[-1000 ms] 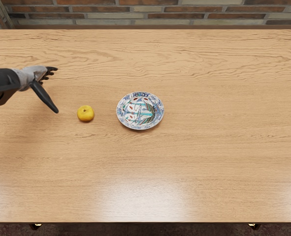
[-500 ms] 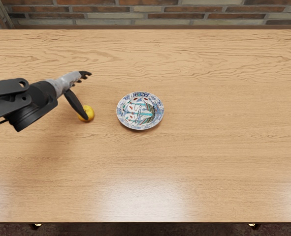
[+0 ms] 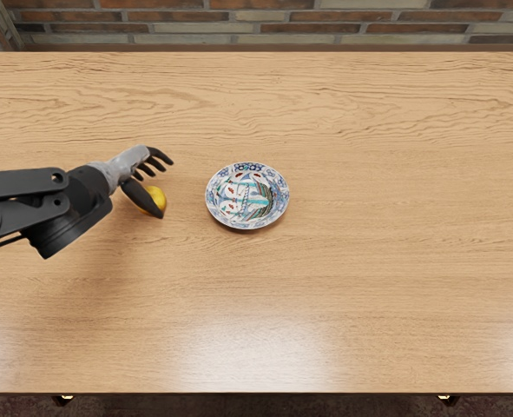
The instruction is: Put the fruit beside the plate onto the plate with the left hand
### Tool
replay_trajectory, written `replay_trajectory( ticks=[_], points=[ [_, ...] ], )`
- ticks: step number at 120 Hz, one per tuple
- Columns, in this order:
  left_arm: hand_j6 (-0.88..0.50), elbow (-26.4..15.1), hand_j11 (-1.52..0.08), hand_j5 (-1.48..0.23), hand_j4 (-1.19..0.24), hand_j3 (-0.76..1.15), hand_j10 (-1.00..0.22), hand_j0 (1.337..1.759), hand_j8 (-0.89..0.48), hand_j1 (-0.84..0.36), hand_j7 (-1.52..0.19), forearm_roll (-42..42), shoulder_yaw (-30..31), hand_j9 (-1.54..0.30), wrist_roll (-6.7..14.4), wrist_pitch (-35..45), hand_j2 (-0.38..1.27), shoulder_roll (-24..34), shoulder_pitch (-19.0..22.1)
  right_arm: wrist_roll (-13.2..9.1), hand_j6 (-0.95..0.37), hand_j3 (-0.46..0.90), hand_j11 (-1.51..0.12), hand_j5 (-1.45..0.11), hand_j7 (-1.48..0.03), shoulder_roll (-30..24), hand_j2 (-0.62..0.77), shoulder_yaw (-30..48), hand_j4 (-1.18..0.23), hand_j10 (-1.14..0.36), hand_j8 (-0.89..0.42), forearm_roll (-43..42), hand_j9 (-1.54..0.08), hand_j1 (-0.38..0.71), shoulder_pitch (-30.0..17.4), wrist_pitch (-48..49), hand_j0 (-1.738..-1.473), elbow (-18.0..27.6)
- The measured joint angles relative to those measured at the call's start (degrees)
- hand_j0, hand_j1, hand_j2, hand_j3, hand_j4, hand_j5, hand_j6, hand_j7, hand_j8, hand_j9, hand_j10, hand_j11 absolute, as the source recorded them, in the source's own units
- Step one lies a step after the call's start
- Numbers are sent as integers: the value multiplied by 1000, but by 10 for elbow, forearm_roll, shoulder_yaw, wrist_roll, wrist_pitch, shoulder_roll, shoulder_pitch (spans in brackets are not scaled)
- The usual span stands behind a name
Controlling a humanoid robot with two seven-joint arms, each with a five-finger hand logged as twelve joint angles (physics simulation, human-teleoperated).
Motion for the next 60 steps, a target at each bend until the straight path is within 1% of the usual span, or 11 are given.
replay_trajectory(
  ticks=[16,21,36,55,60],
  points=[
    [-381,-1,-493,-493,-380,0,-380,1658,-381,-104,-493,3,1,-493,0,5,78,-1,2,0,-16,0,-20,-20,-20,0,-3,0,-16,-16,-16,0,-20,-330,0,0,-1658,0],
    [-390,-1,-504,-505,-389,0,-389,1658,-390,-115,-504,5,1,-504,0,9,80,-2,10,0,-16,0,-20,-20,-20,0,-3,0,-16,-16,-16,0,-20,-330,0,0,-1658,0],
    [-418,-1,-541,-541,-417,0,-417,1658,-418,-149,-541,8,2,-541,-1,15,85,-4,13,0,-16,0,-20,-20,-20,0,-3,0,-16,-16,-16,0,-20,-330,0,0,-1658,0],
    [-480,0,-622,-622,-479,0,-479,1658,-480,-224,-622,9,3,-622,-1,16,98,-4,22,0,-16,0,-20,-20,-20,0,-3,0,-16,-16,-16,0,-20,-330,0,0,-1658,0],
    [-493,0,-640,-640,-493,0,-493,1658,-479,-240,-640,9,3,-640,-1,17,101,-4,22,0,-16,0,-20,-20,-20,0,-3,0,-16,-16,-16,0,-20,-330,0,0,-1658,0]
  ],
)
